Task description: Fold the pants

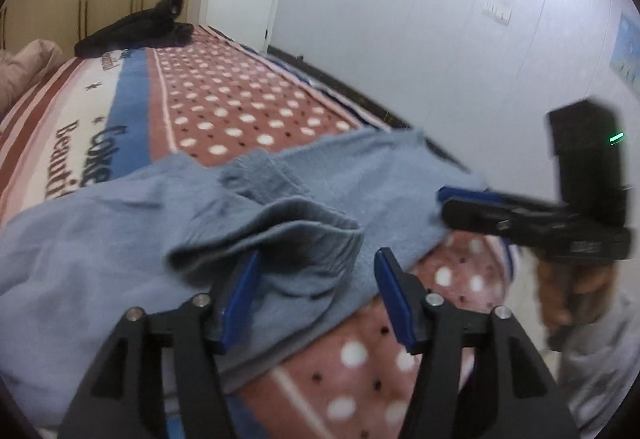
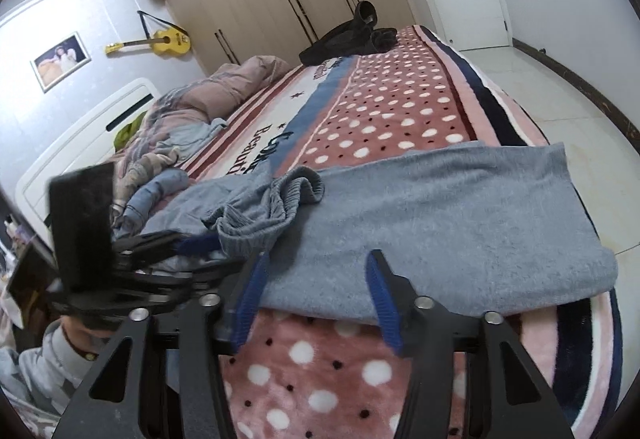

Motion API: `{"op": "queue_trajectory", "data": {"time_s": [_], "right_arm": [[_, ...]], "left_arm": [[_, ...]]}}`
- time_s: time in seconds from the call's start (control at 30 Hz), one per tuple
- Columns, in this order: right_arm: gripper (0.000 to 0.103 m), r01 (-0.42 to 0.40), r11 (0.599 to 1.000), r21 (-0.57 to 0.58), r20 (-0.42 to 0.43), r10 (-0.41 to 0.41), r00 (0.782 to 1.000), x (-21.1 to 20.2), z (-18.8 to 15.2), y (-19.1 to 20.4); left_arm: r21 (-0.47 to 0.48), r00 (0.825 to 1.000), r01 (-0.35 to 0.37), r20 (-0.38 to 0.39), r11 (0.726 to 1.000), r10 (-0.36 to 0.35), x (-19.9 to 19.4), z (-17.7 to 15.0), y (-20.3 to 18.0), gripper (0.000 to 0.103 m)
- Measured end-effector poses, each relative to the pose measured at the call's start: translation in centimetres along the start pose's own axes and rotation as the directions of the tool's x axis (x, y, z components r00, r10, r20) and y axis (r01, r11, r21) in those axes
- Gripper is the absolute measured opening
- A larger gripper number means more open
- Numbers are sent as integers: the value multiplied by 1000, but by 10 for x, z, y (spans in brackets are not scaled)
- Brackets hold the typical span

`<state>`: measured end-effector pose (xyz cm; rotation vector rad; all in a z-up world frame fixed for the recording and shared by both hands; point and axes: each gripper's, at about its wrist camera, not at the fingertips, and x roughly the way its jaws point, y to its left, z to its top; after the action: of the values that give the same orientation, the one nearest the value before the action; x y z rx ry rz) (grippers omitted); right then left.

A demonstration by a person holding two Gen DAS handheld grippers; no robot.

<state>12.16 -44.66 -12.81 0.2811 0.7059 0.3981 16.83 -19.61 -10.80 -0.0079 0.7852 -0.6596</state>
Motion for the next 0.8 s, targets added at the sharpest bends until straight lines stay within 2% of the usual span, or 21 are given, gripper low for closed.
{"op": "queue_trajectory", "data": {"time_s": [0.07, 0.13, 0.2, 0.27, 0.43, 0.47, 0.5, 0.57, 0.63, 0.7, 0.8], "right_arm": [[63, -4, 1000, -4, -3, 3, 1000, 7, 3, 5], [67, -18, 1000, -7, -20, 18, 1000, 18, 8, 12], [84, -45, 999, -9, -40, 45, 998, 30, 13, 20], [91, -91, 996, -17, -66, 90, 994, 50, 17, 33], [90, -69, 995, -68, -136, 59, 989, 99, 16, 63], [80, -42, 996, -80, -138, 31, 990, 106, 15, 66], [51, 4, 996, -91, -132, -16, 991, 112, 14, 68], [18, 87, 994, -61, -124, -94, 988, 117, 14, 63], [15, 69, 997, 19, -112, -67, 991, 110, 12, 51], [15, 45, 996, 78, -102, -36, 994, 101, 8, 39], [20, 50, 990, 133, -117, -34, 992, 95, 0, 24]], "left_arm": [[-13, 999, -15, 35, 1000, 16, -28, -2, 13, 60], [-18, 996, -63, 62, 998, 64, -51, -4, 28, 63], [-36, 987, -142, 75, 989, 145, -66, -3, 54, 65], [-86, 977, -194, 72, 977, 201, -80, -7, 81, 65], [-180, 968, -242, 22, 953, 250, -84, -29, 129, 65], [-191, 968, -244, 10, 951, 250, -82, -35, 134, 65], [-200, 971, -233, 1, 952, 237, -80, -41, 136, 65], [-208, 977, -207, -4, 956, 211, -76, -49, 141, 63], [-208, 979, -199, -13, 958, 201, -74, -52, 142, 52], [-211, 982, -191, -35, 959, 188, -69, -55, 143, 46], [-202, 982, -185, -72, 962, 174, -63, -63, 143, 46]]}}
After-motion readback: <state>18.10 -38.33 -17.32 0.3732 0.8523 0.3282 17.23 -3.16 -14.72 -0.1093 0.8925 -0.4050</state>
